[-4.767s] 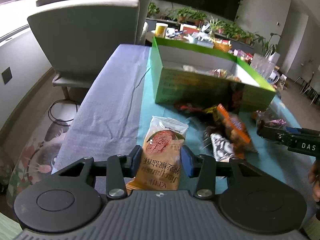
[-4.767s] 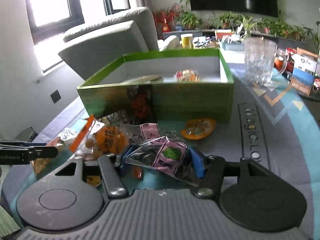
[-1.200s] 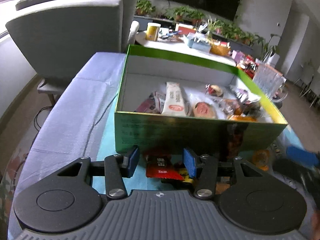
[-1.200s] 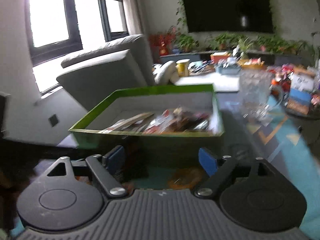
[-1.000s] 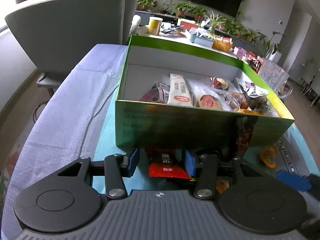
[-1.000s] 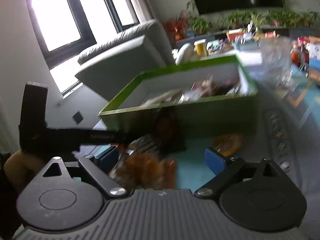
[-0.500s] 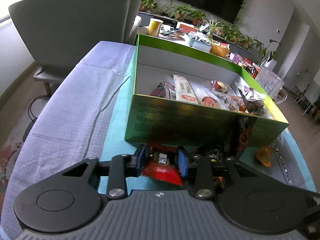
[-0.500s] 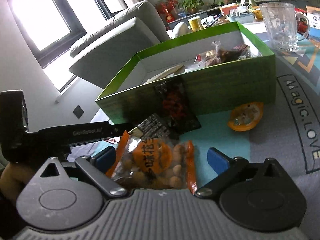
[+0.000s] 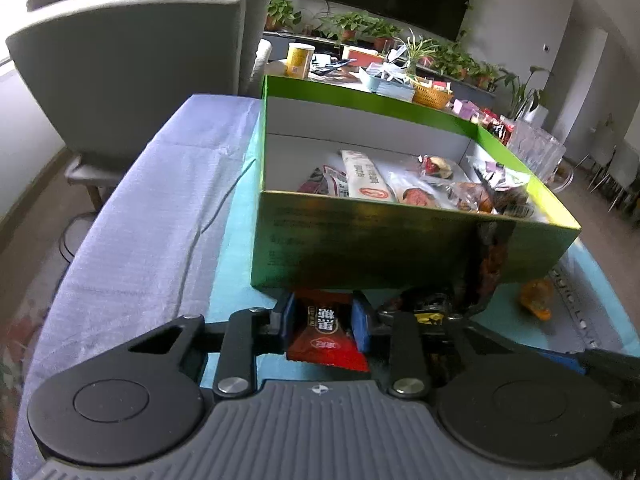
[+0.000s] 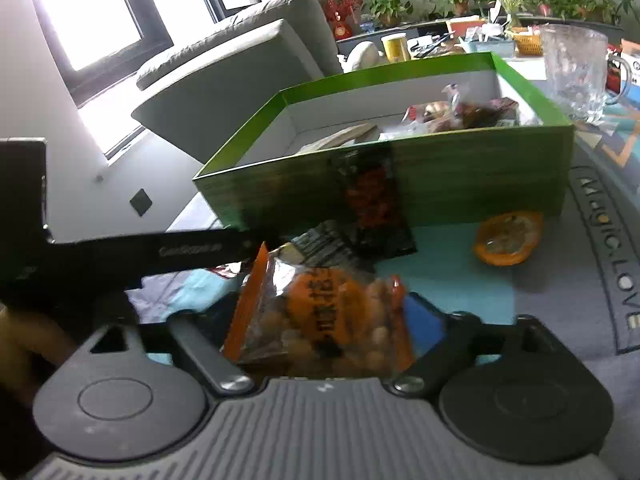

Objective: Organize snacks
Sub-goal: 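Carry both packs over the green box and release them inside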

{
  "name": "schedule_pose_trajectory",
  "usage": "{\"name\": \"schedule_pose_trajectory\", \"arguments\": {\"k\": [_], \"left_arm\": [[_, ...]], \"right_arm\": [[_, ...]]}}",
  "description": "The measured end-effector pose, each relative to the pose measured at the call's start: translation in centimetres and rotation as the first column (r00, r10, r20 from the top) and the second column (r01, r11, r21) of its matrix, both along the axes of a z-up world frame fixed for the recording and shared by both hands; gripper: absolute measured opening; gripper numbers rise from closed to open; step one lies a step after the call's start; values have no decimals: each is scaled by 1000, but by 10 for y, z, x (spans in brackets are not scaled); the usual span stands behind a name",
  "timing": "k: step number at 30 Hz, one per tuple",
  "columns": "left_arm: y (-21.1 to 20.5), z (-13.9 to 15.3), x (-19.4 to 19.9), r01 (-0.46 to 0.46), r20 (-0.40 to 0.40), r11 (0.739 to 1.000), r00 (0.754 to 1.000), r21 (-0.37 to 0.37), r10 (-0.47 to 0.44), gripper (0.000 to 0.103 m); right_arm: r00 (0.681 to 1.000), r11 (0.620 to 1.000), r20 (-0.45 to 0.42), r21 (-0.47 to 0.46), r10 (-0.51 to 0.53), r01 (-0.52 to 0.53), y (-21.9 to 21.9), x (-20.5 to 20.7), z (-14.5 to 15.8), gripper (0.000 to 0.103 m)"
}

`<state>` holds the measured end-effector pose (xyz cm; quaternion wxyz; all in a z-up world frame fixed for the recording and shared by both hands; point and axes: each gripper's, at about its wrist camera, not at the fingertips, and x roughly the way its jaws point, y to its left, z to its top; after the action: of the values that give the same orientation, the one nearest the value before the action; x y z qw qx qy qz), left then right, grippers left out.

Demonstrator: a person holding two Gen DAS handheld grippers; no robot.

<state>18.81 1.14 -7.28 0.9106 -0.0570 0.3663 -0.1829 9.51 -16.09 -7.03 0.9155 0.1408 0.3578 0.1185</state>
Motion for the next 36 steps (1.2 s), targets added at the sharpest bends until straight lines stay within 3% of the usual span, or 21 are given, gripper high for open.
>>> {"name": "schedule_pose_trajectory", "arguments": {"k": [3,10,21,36], "left_arm": [[8,1,-2,-16,-25,998,1000,-54,15,25],[12,16,-23,-7,30,998,1000,-61,9,24],[13,45,-43,3,110,997,994,-76,5,24],[-6,80,-22,37,214,997,977,-62,-23,25]], "right_arm": [[1000,999,16,33,12,-12,-8,-3,3,60],[1000,999,26,33,11,-12,-10,-12,8,60],[991,999,126,14,-32,30,-19,-26,29,60],[948,994,303,-24,-92,104,-46,3,63,60]]}}
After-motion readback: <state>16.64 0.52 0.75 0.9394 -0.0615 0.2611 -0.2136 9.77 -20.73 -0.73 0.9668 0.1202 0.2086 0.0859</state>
